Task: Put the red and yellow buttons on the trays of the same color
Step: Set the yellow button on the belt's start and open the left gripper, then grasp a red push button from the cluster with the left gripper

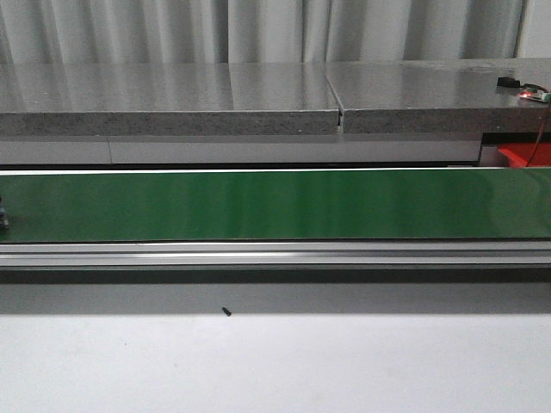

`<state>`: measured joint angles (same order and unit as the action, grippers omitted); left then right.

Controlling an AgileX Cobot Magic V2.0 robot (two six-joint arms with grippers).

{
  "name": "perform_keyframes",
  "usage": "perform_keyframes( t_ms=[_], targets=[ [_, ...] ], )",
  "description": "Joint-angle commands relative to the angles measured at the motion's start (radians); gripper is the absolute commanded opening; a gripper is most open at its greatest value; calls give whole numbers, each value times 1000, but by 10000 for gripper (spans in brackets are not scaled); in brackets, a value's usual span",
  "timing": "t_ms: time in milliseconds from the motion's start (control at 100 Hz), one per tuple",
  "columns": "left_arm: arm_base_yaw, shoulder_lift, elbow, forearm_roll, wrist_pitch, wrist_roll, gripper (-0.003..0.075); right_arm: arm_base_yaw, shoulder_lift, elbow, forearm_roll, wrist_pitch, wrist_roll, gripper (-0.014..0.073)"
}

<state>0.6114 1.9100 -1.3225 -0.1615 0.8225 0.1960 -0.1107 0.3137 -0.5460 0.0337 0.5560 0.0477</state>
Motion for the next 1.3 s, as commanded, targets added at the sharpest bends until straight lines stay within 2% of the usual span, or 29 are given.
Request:
perform_keyframes(
  t_ms=[0, 290, 500, 670, 970, 1290],
  targets=[
    [5, -72, -28, -7, -8, 3, 219, 2, 6, -26, -5, -71, -5, -59],
    [3, -207, -28, -9, 80, 3, 219, 2, 6, -26, -5, -71, -5, -59],
    [3, -345, -28, -66, 89, 3, 219, 2, 6, -26, -5, -71, -5, -59],
    [-58, -421, -28, -82, 93, 12, 219, 2, 6, -26, -5, -71, -5, -59],
    [-227, -392, -28, -84, 104, 40, 219, 2, 6, -26, -5, -71, -5, -59],
    [-284, -302, -28, -86, 86, 40, 219, 2, 6, -26, -5, -71, -5, -59]
  ],
)
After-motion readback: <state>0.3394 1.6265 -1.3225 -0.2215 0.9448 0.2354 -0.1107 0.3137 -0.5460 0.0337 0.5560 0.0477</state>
